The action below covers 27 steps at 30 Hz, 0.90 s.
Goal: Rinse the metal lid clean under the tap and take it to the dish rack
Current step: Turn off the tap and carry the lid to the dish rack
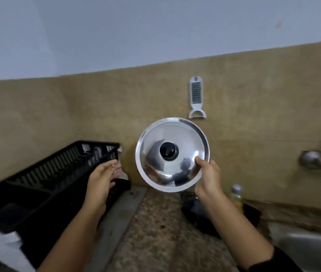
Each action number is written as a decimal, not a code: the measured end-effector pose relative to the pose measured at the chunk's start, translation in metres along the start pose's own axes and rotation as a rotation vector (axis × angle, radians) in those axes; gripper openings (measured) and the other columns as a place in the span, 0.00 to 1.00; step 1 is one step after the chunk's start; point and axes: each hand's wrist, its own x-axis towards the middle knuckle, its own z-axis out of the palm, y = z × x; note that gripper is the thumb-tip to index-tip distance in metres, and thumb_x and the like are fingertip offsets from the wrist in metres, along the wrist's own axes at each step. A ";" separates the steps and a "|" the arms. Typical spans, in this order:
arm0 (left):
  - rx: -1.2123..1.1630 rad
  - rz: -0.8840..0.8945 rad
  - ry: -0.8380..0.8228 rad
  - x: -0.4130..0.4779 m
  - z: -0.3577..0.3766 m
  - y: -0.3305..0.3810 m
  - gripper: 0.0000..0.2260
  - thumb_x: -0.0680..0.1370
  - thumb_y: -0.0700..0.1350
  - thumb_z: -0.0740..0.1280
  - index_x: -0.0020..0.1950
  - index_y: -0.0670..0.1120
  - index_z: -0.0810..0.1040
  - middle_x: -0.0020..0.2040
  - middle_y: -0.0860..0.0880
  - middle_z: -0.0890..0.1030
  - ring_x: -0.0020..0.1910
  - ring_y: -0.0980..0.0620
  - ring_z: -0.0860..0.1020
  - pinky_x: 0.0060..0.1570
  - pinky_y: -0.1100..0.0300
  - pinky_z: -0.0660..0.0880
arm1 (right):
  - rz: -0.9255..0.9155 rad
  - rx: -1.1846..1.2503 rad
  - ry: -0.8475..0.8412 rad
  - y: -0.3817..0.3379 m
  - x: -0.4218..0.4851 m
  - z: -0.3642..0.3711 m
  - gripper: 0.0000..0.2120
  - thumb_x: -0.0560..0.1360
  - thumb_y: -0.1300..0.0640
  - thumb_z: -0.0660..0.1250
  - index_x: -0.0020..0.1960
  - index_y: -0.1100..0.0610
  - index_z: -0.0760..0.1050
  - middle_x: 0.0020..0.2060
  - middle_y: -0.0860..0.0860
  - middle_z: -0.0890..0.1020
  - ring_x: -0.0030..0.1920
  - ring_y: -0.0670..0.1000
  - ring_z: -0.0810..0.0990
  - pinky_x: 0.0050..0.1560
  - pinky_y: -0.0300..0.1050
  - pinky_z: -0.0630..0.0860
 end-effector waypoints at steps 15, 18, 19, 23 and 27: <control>0.210 0.004 0.153 0.210 -0.166 -0.001 0.07 0.79 0.43 0.63 0.55 0.46 0.78 0.50 0.48 0.82 0.47 0.49 0.79 0.38 0.62 0.69 | -0.265 -0.307 -0.226 0.143 0.101 0.285 0.01 0.76 0.64 0.63 0.47 0.59 0.72 0.39 0.54 0.78 0.39 0.53 0.76 0.41 0.47 0.74; 0.248 -0.027 0.152 0.227 -0.174 -0.015 0.09 0.79 0.44 0.63 0.57 0.45 0.78 0.50 0.48 0.81 0.49 0.48 0.80 0.42 0.60 0.71 | -0.266 -0.343 -0.268 0.174 0.120 0.318 0.04 0.75 0.64 0.63 0.43 0.57 0.72 0.37 0.54 0.77 0.40 0.55 0.76 0.44 0.51 0.74; 0.257 -0.024 0.151 0.231 -0.176 -0.020 0.08 0.79 0.44 0.63 0.56 0.46 0.78 0.51 0.48 0.81 0.50 0.48 0.79 0.46 0.58 0.73 | -0.265 -0.359 -0.277 0.183 0.125 0.327 0.05 0.76 0.64 0.63 0.42 0.57 0.71 0.36 0.53 0.77 0.39 0.55 0.76 0.42 0.50 0.74; 0.265 0.018 0.161 0.240 -0.180 -0.028 0.04 0.78 0.46 0.64 0.51 0.52 0.77 0.50 0.51 0.81 0.51 0.51 0.79 0.56 0.55 0.74 | -0.319 -0.397 -0.296 0.205 0.145 0.353 0.02 0.76 0.66 0.62 0.46 0.61 0.71 0.33 0.51 0.74 0.35 0.50 0.73 0.30 0.33 0.72; 0.198 0.010 0.147 0.241 -0.180 -0.035 0.04 0.79 0.46 0.64 0.52 0.53 0.77 0.52 0.51 0.81 0.51 0.53 0.79 0.44 0.61 0.71 | -0.300 -0.442 -0.323 0.218 0.164 0.365 0.03 0.75 0.66 0.63 0.45 0.59 0.72 0.35 0.52 0.75 0.35 0.51 0.75 0.34 0.39 0.74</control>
